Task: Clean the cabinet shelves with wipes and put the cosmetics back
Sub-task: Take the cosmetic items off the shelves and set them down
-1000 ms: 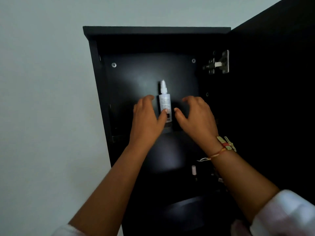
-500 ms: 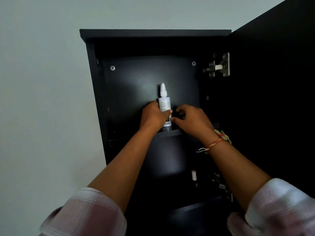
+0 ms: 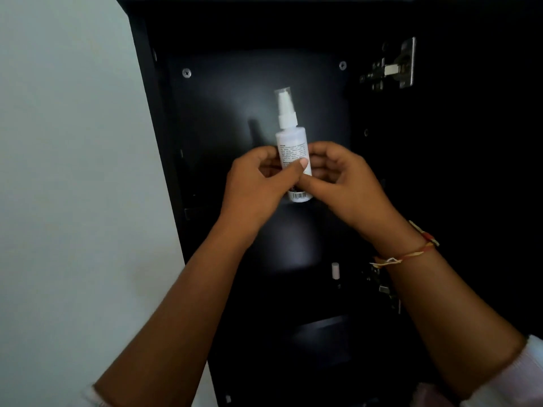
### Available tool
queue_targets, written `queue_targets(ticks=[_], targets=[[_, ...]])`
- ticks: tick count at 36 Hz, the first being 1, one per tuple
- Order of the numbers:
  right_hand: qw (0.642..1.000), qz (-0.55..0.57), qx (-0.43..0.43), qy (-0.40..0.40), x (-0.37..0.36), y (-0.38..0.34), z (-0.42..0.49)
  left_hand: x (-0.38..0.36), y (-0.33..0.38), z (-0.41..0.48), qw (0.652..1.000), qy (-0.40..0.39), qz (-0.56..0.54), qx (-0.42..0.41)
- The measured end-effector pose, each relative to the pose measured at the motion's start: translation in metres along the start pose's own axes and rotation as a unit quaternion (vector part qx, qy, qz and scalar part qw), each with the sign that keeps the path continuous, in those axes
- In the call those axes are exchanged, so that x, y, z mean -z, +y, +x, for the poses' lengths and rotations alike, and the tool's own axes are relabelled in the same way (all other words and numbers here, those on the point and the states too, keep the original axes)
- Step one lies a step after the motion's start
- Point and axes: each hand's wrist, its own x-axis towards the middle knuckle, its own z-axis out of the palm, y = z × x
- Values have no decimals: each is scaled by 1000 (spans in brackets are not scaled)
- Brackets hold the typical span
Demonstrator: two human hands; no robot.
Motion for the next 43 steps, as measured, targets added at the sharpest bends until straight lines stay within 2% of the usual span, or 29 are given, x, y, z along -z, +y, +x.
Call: queue_targets(ticks=[7, 11, 14, 19, 29, 33, 37, 43], targets=[[998, 31, -32, -42, -7, 2, -65, 19, -14, -67, 994, -99, -56, 4], [995, 28, -85, -45, -12, 18, -104, 27, -48, -104, 997, -79, 12, 18], [988, 36, -141, -54, -18, 32, -138, 26, -76, -138, 995, -61, 49, 59], [964, 6, -251, -83, -29, 70, -206, 20, -132, -209, 982, -87, 111, 125], [882, -106, -443, -122, -53, 169, -353, 17, -236, -368, 904, -176, 253, 297], [860, -136, -471, -144, -61, 189, -397, 21, -254, -411, 870, -198, 281, 354], [832, -180, -495, -173, -66, 214, -437, 26, -273, -449, 819, -271, 322, 391], [799, -176, -541, -196, -77, 245, -483, 24, -270, -483, 799, -241, 329, 442]])
